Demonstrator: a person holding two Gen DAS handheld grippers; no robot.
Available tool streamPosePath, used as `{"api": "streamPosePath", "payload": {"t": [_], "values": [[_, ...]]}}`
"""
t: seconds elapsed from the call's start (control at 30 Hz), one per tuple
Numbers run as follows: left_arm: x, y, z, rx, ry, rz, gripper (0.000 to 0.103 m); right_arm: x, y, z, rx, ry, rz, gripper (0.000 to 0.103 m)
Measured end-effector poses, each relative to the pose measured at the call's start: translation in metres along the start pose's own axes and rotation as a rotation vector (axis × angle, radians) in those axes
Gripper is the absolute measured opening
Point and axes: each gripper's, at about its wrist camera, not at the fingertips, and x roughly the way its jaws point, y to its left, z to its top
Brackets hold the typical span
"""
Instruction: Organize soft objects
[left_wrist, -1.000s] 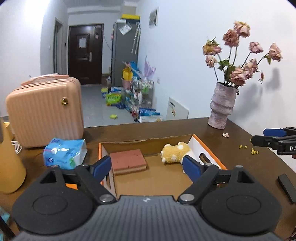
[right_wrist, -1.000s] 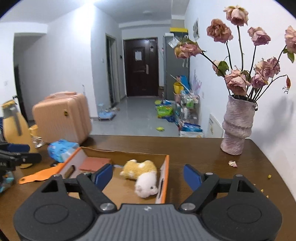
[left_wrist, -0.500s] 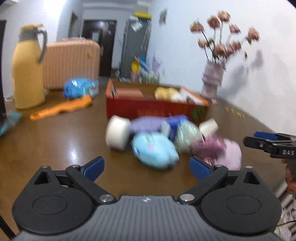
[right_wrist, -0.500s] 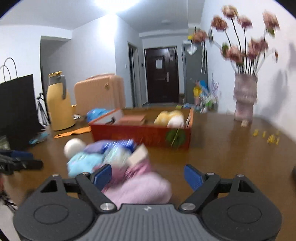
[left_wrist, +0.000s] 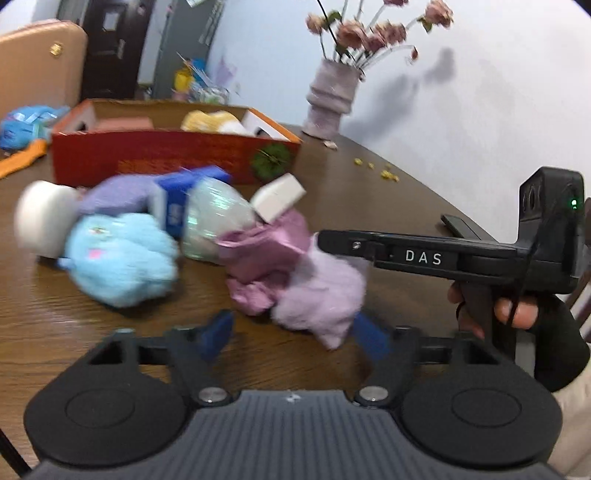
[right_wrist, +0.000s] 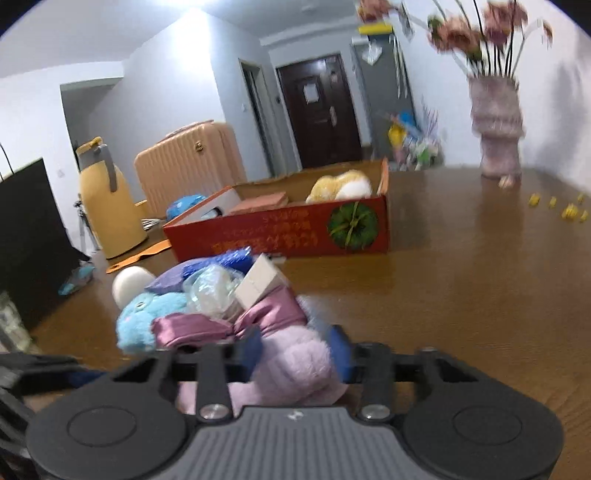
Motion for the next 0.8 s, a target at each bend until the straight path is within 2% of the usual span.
{"api": "streamPosePath", "payload": {"t": [0.03,0.13,0.27,0.37,0.4,0.5,0.53,0.6,0.67,0.7,0.8], "values": [[0.005,0.000,0.001,-0.012,0.013,-0.010,0.046,-0.001,-0.001,-0.001,0.009,0.010,0.002,0.034],[0.007,0.015,-0.001,-0.086,0.042,-0.039,0.034,-0.015,0.007,-0.010,0.024,0.034,-0.021,0.034],[-0.016,0.047,-0.004,-0.166,0.021,-0.052,0.034,-0.033,0.027,-0.026,0.037,0.054,0.026,0.038],[-0.029,0.056,-0.002,-0.202,0.008,-0.013,0.036,-0.038,0.033,-0.028,0.079,0.052,0.051,0.044],[-0.035,0.056,-0.001,-0.203,-0.009,-0.019,0.039,-0.040,0.034,-0.027,0.085,0.048,0.057,0.045],[-0.041,0.054,0.001,-0.207,-0.034,-0.068,0.063,-0.044,0.027,-0.021,0.110,0.031,0.069,0.046],[-0.036,0.052,0.001,-0.209,-0.025,-0.071,0.065,-0.041,0.023,-0.020,0.134,0.038,0.077,0.047],[-0.023,0.046,0.000,-0.207,0.001,-0.073,0.064,-0.033,0.016,-0.020,0.169,0.062,0.066,0.049],[-0.011,0.041,-0.002,-0.207,0.027,-0.077,0.057,-0.022,0.014,-0.024,0.168,0.097,0.034,0.049],[-0.005,0.041,-0.002,-0.209,0.040,-0.083,0.049,-0.019,0.013,-0.026,0.178,0.103,0.037,0.049],[0.004,0.044,-0.004,-0.226,0.050,-0.104,0.040,-0.016,0.009,-0.031,0.201,0.097,0.052,0.046]]}}
